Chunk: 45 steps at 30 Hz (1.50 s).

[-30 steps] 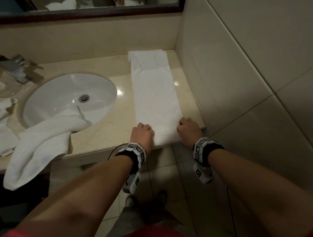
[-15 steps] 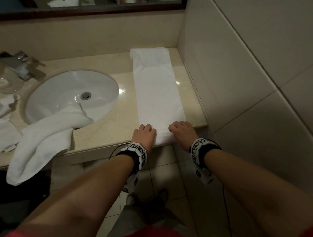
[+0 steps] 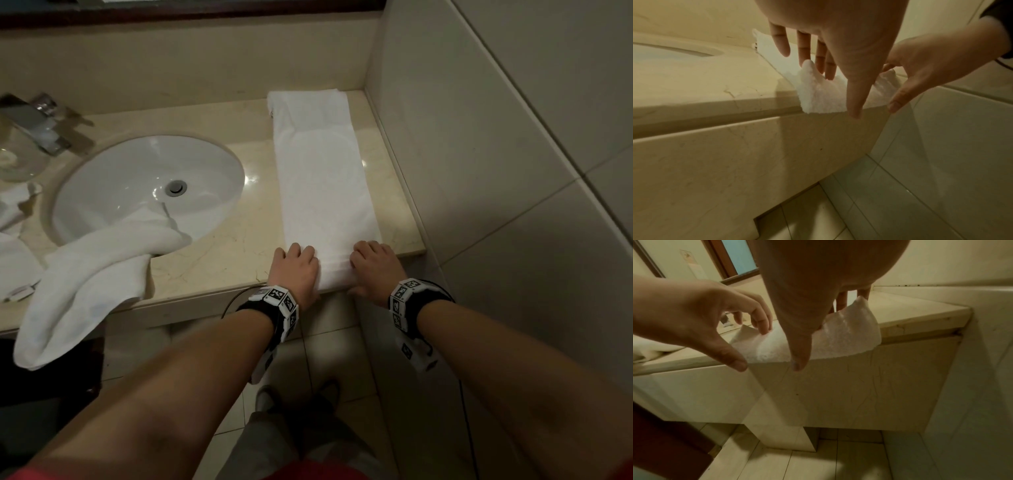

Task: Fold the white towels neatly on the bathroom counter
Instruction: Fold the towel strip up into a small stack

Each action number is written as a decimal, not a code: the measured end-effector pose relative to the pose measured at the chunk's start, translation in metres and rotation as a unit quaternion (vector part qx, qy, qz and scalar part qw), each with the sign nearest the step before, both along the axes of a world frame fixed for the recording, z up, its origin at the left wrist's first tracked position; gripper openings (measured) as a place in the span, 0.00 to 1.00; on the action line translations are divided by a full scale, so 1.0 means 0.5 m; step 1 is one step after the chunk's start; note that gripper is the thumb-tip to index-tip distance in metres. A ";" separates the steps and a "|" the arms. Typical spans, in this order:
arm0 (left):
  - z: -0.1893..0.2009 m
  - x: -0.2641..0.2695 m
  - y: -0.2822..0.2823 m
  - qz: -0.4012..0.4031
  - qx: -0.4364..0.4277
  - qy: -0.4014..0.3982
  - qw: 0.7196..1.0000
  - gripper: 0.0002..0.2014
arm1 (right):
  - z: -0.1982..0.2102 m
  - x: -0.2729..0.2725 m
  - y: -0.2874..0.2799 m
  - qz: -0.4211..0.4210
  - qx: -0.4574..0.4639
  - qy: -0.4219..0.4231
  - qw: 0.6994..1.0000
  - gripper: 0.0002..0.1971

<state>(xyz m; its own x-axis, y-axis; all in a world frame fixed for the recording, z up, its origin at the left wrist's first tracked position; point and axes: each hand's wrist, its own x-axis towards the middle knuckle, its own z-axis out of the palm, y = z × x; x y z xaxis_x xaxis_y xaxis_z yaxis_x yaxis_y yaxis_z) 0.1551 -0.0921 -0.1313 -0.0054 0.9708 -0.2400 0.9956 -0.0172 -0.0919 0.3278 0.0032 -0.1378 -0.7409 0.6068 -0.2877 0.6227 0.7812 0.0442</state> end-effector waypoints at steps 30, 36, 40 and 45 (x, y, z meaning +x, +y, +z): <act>0.017 -0.021 0.024 0.019 -0.019 -0.057 0.998 0.17 | 0.027 -0.008 0.014 0.008 -0.012 -0.021 1.000 0.29; 0.020 -0.033 0.041 0.017 -0.037 -0.094 0.995 0.18 | 0.031 -0.028 0.030 0.004 -0.002 -0.038 0.999 0.21; 0.028 -0.040 0.056 0.025 -0.058 -0.138 0.988 0.19 | 0.044 -0.029 0.040 -0.014 -0.042 -0.047 0.998 0.19; 0.037 -0.051 0.082 0.082 -0.109 -0.193 0.972 0.21 | 0.064 -0.041 0.064 -0.046 -0.116 -0.058 0.990 0.19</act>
